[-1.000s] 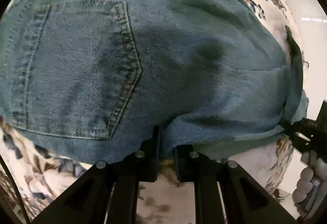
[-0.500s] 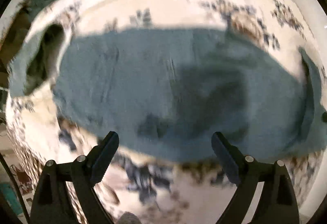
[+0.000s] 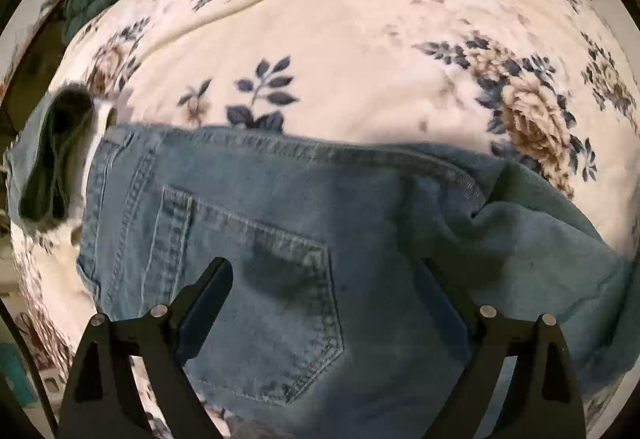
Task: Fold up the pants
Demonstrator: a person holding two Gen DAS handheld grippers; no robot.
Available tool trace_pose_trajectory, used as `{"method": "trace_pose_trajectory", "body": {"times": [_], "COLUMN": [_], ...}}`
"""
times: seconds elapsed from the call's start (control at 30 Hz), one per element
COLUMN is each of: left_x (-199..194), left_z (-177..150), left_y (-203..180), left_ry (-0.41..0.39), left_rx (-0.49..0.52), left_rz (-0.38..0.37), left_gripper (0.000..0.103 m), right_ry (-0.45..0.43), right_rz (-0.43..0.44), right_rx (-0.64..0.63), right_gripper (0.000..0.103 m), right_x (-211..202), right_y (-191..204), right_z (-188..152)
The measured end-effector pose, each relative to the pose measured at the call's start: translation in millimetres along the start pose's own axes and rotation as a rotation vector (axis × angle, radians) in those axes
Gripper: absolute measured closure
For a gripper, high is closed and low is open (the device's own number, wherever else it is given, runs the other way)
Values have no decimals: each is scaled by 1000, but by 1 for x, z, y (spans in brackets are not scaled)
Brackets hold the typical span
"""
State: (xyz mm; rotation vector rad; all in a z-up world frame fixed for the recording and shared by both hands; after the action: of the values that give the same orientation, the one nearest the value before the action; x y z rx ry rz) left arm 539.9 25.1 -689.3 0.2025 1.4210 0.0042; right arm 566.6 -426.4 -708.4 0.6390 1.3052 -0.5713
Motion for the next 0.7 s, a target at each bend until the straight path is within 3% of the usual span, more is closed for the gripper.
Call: {"method": "trace_pose_trajectory", "body": {"times": [0.07, 0.13, 0.27, 0.37, 0.43, 0.53, 0.6, 0.63, 0.67, 0.7], "left_x": [-1, -3, 0, 3, 1, -4, -10, -13, -15, -18], "left_z": [-9, -21, -39, -46, -47, -46, -45, -45, -44, -44], "left_y": [1, 3, -7, -19, -27, -36, -42, -43, -43, -44], "left_ry": [8, 5, 18, 28, 20, 1, -19, -27, -35, -41], "left_rx": [-12, -46, -70, -50, -21, 11, 21, 20, 17, 13], "left_rz": [-1, 5, -10, -8, 4, 16, 19, 19, 18, 18], "left_gripper": [10, 10, 10, 10, 10, 10, 10, 10, 10, 10], "right_ry": [-79, -97, 17, 150, 167, 174, 120, 88, 50, 25], "right_rz": [46, 74, 159, 260, 348, 359, 313, 279, 250, 225], "right_rx": [105, 244, 556, 709, 770, 760, 736, 729, 729, 726], "right_gripper": [98, 98, 98, 97, 95, 93, 80, 62, 35, 23], "right_x": [-35, -51, -11, 38, 47, 39, 25, 16, 6, 1], "right_y": [-45, -100, -204, -237, -245, -253, -260, -265, -274, -281], "right_z": [-2, -14, -65, -101, -110, -107, -99, -94, -85, -80]}}
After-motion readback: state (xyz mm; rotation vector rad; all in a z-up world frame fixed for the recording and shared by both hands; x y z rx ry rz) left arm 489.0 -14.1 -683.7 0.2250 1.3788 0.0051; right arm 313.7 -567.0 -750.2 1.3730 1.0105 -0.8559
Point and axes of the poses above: each gripper's, at about its wrist camera, not at the fingertips, and x roughly the way its jaws point, y to its left, z to its top, the point moved 9 cm from there along x, roughly the way its jaws point, and after that the axes turned 14 degrees about x, right-handed, at the moved point
